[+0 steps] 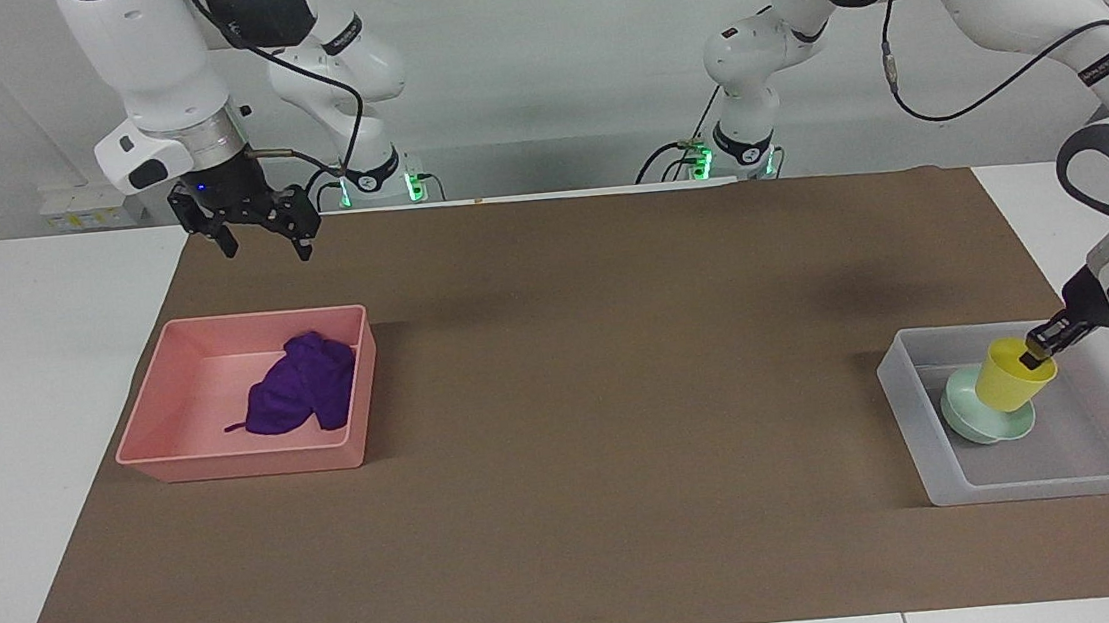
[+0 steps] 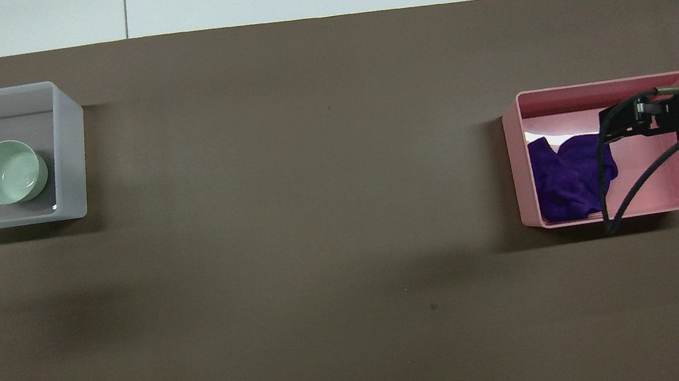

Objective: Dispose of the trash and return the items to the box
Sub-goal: 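Lower the yellow cup into the green bowl and open the left gripper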

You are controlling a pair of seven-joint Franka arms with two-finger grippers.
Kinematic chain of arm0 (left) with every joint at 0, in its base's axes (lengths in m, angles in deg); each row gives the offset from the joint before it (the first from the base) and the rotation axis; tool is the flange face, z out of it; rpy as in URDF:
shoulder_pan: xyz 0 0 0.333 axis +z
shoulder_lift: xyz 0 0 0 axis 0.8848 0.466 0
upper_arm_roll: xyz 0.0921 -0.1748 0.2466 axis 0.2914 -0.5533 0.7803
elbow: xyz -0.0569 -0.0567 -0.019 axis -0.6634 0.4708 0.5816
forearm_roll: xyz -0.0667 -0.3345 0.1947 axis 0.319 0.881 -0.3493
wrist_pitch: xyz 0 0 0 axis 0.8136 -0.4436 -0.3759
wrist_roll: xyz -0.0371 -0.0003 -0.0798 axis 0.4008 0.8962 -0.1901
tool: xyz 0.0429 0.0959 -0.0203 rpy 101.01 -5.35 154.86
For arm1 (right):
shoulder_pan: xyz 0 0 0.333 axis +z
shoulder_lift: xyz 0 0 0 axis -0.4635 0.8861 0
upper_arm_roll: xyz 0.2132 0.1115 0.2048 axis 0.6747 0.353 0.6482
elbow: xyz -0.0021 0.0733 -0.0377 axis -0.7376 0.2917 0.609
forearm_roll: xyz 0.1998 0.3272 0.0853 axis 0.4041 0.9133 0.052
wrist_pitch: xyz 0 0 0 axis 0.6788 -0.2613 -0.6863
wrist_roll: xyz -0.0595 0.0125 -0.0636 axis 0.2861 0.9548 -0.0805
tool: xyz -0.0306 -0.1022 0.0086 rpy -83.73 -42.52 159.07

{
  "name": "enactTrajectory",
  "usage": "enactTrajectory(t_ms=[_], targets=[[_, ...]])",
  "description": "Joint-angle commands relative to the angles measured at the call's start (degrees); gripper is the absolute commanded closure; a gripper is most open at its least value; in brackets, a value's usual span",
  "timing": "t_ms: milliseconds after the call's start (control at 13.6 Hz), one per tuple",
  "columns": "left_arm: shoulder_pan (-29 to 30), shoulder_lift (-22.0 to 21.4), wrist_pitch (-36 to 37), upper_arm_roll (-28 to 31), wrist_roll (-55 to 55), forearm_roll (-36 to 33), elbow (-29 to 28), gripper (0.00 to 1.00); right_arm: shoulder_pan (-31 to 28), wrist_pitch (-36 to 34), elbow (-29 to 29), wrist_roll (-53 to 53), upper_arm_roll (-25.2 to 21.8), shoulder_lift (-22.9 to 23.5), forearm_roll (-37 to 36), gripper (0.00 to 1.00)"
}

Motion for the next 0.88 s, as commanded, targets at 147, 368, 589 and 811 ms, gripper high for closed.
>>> enactTrajectory(t_ms=[147,368,589,811], targets=[[-0.5,2.7,-0.2,0.2,-0.7,-1.7,1.3,1.0,-1.1,-0.7,0.1,1.5,0.4,-0.4,1.2,0.0],[-0.5,3.3,-0.8,0.2,0.5,-1.8,1.3,0.01,-1.1,-0.7,0.1,1.5,0.4,-0.4,1.2,0.0],[-0.9,2.4,-0.7,-0.3,0.7,-1.7,1.9,0.0,-1.1,-0.7,0.1,1.5,0.4,-0.4,1.2,0.0],[-1.4,-1.5,-0.3,-1.7,1.5,-1.7,2.2,0.0,-1.0,-0.7,0.1,1.5,0.4,-0.4,1.2,0.0]])
